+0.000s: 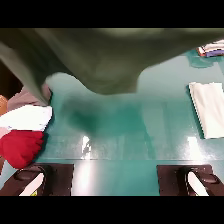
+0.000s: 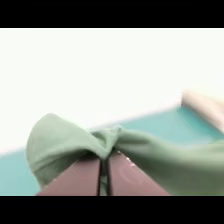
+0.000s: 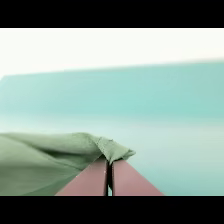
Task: Fold the shirts.
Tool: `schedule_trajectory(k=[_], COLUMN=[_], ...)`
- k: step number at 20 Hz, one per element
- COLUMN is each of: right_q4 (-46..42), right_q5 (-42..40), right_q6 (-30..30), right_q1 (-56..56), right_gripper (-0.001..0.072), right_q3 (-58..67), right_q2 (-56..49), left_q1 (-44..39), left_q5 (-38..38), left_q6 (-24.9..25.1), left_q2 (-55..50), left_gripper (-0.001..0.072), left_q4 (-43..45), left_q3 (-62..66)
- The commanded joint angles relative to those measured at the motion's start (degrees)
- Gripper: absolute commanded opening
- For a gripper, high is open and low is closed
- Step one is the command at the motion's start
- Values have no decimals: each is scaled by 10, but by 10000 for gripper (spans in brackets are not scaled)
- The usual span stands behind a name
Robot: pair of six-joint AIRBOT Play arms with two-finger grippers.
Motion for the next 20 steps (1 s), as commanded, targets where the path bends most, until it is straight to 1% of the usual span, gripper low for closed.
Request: schedule_trajectory(k=[1, 4, 5, 6, 9, 10, 12, 14, 16, 18, 20], right_q4=[-6, -5, -5, -3, -2, -2, -4, -19, -63, -102, -112], right_q5=[40, 92, 106, 121, 172, 187, 207, 209, 216, 215, 199], right_q6=[-34, -37, -37, -37, -37, -37, -37, -37, -37, -37, -37], right_q1=[-127, -219, -234, -240, -208, -186, -125, -55, 11, 56, 79], right_gripper=[18, 18, 18, 18, 18, 18, 18, 18, 18, 18, 18], right_q3=[141, 209, 230, 252, 306, 310, 288, 227, 162, 103, 64], right_q2=[18, 14, 7, -6, -63, -87, -133, -181, -239, -304, -375], left_q1=[0, 0, 0, 0, 0, 0, 0, 0, 0, 0, 0], left_q5=[-3, -5, -7, -14, -62, -71, -84, -109, -126, -124, -83], left_q6=[-19, -27, -27, -27, -32, -41, -42, -41, -39, -24, -10], left_q2=[0, 0, 0, 0, -2, -2, -2, -16, -46, -89, -147], left_gripper=[33, 32, 32, 32, 32, 32, 32, 32, 33, 33, 33], left_q4=[-29, -127, -152, -166, -165, -165, -165, -150, -135, -120, -83], left_q3=[140, 167, 168, 168, 145, 113, 18, -97, -216, -327, -410])
